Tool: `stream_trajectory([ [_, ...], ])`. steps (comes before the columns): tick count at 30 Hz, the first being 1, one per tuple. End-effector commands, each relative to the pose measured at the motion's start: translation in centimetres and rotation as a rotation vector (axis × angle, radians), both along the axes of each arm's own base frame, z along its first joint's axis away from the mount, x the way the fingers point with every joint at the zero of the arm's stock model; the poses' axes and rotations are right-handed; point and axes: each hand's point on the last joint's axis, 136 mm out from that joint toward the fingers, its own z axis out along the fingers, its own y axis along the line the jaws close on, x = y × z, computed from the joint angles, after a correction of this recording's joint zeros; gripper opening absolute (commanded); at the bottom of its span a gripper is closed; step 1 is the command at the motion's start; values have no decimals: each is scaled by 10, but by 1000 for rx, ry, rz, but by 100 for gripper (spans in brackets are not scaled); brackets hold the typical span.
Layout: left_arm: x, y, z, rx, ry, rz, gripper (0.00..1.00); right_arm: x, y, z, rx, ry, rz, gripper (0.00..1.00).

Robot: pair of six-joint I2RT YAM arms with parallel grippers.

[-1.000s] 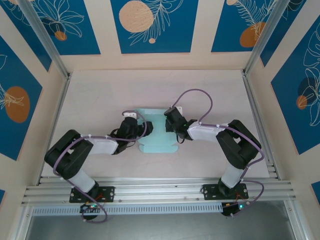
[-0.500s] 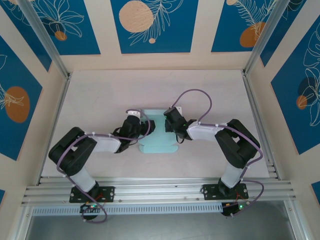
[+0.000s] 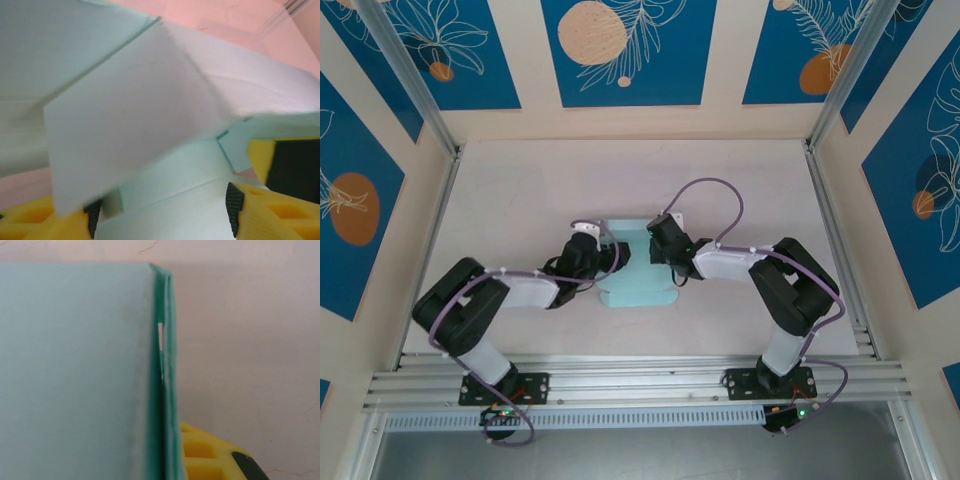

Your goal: Fold the paper box

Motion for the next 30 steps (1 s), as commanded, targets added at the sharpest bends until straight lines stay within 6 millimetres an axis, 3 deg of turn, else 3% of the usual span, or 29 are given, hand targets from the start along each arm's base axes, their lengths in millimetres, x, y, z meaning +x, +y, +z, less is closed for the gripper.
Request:
stream_trajectory([
  [1,-18,1,19,0,-34,-58,70,-1,9,3,25,14,1,0],
  [6,-39,23,56,2,-116,-58,73,0,6,5,15,10,-5,0],
  [11,-44,77,97,77,-232,93,72,-1,6,5,20,11,-2,0],
  [16,-33,150,110,90,-229,325,67,-2,9,6,32,14,14,0],
  [19,-23,180,104,85,-195,420,65,-3,10,7,38,14,21,0],
  [22,-9,191,93,64,-140,438,65,-4,10,8,42,14,24,0],
  [25,11,191,73,64,-75,424,65,-5,11,8,45,13,29,0],
  [30,40,175,55,26,-40,359,66,-6,13,7,56,19,36,0],
])
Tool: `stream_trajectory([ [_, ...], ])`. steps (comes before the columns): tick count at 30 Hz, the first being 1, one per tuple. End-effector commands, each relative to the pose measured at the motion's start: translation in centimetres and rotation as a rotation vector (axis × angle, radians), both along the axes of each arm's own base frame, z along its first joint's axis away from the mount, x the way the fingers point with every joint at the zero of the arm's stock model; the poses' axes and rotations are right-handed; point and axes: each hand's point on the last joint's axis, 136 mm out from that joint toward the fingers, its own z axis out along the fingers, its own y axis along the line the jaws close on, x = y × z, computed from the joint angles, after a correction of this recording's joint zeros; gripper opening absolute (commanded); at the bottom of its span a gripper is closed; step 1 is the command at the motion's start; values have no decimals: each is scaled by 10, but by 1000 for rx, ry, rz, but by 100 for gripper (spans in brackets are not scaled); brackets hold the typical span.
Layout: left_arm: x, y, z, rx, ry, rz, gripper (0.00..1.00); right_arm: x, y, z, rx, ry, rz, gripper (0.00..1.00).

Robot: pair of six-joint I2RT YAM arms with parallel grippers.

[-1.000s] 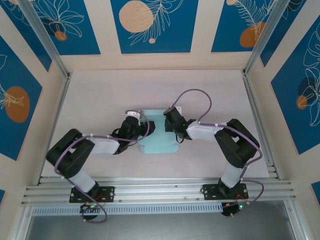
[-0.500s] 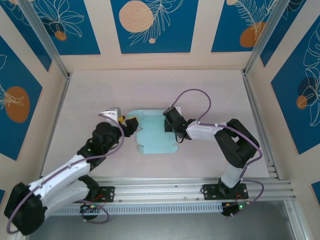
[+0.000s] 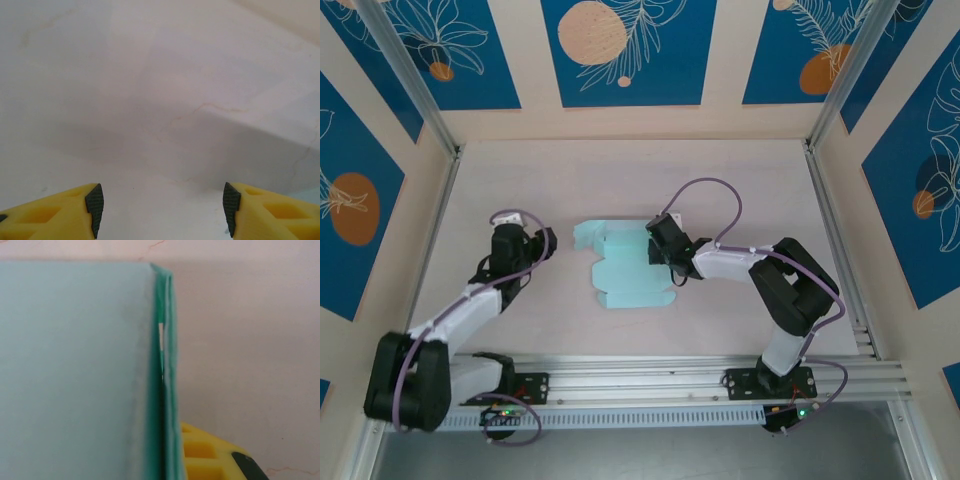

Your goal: Fold the paper box

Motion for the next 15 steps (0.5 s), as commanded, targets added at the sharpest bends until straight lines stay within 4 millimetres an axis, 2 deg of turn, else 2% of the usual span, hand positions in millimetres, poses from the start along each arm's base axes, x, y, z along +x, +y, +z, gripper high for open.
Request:
stream_trajectory([
  [1,29,-17,25,-75,-97,-59,66,-3,9,7,45,5,19,0],
  [5,48,-21,10,-58,-70,-71,66,-2,12,5,43,12,26,0],
  [9,65,-38,-5,-90,-41,-141,66,0,14,5,40,12,28,0],
  [15,64,-67,-20,-178,-8,-230,63,3,13,4,23,21,19,0],
])
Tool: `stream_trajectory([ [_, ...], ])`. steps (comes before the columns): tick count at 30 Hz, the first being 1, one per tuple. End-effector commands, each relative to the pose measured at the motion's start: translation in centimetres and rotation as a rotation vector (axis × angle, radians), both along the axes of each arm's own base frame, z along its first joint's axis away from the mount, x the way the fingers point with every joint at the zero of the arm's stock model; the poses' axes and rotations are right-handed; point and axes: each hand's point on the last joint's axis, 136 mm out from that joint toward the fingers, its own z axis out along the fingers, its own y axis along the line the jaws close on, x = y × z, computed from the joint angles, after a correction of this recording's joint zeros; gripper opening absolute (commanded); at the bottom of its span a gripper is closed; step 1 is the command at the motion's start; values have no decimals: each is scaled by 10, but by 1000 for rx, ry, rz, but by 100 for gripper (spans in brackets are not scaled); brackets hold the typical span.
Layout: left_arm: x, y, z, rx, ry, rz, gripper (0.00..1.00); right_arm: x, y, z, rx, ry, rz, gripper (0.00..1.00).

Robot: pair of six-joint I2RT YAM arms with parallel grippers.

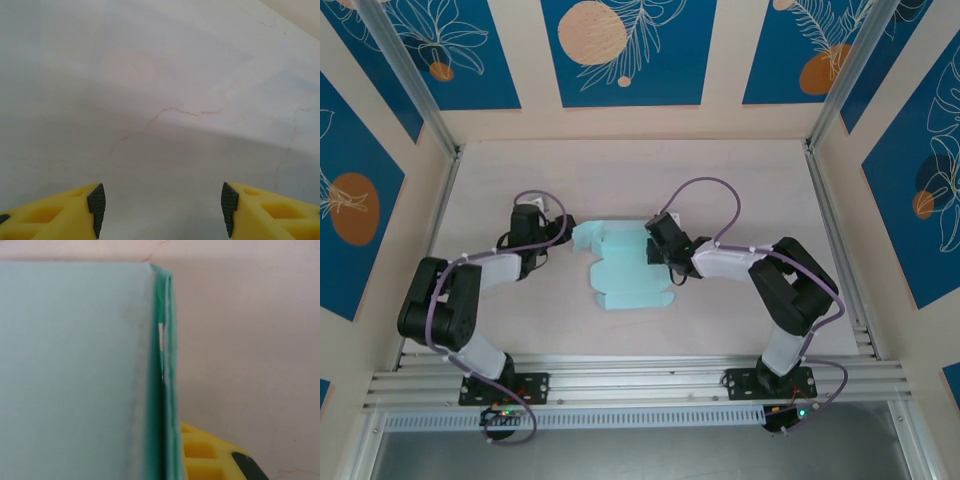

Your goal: Fold the paper box

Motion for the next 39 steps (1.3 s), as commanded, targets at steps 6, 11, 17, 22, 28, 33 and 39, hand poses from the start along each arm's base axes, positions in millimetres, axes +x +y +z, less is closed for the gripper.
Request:
stream_trajectory([
  [6,-11,-37,1,-53,-19,-103,63,7,10,-1,-1,27,-3,0],
  [11,-20,-43,-7,-43,-7,-111,63,9,17,-1,6,39,11,0],
  [17,-28,-59,-4,-76,-21,-159,63,9,18,-1,-25,45,19,0],
  [22,-38,-68,-5,-42,-29,-193,62,10,15,-4,-52,61,10,0],
  [28,-55,-69,-6,17,-29,-223,38,11,14,-5,-65,64,7,0],
  [33,-66,-66,1,79,-36,-234,37,12,14,-5,-67,61,9,0],
  [39,-69,-69,15,103,-79,-265,38,13,15,-5,-63,64,11,0],
])
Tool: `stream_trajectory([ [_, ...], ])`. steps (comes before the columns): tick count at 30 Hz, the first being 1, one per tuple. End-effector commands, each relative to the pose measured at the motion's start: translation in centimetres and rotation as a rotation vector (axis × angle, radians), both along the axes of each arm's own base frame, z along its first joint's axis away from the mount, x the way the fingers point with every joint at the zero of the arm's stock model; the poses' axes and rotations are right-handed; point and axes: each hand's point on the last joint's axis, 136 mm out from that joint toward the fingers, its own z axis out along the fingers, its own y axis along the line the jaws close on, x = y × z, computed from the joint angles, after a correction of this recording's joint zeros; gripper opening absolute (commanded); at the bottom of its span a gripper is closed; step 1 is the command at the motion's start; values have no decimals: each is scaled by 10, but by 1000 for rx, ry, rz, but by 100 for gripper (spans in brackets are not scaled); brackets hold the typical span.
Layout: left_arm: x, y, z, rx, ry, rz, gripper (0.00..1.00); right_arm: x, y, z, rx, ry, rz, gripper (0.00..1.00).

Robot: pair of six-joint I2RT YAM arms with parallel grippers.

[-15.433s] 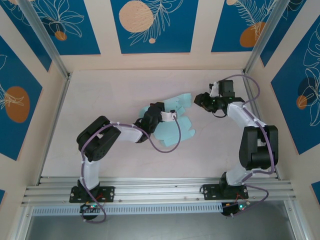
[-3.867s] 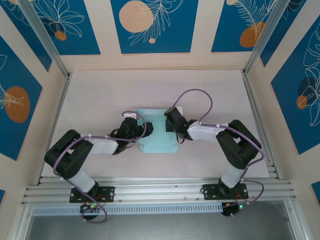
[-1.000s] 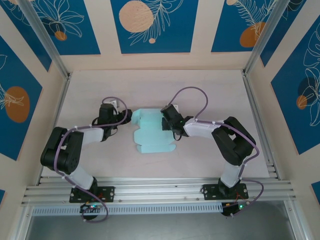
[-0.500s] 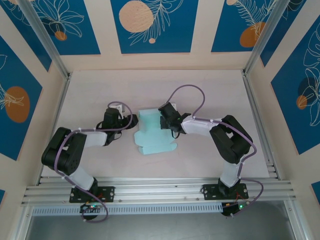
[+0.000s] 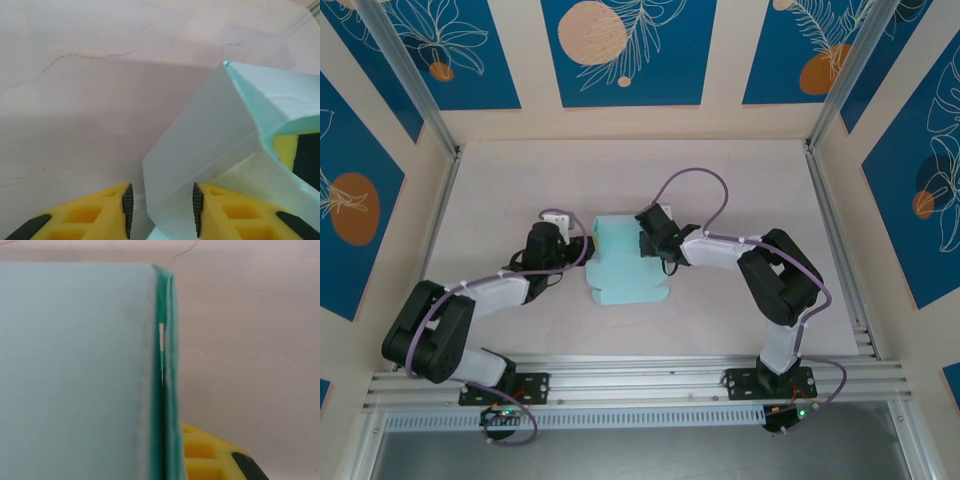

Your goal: Fold the paper box

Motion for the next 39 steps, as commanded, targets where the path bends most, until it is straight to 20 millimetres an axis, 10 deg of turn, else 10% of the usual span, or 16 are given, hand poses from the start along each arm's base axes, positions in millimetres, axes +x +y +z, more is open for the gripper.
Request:
stream_trajectory([
  [1,-5,-1,-2,55,-13,-32,39,-3,2,-7,-18,23,9,0],
  [26,44,-18,12,309,-242,-58,39,-13,22,-1,7,21,99,0],
  [39,66,-8,-4,393,-258,29,20,-20,28,3,32,20,138,0],
])
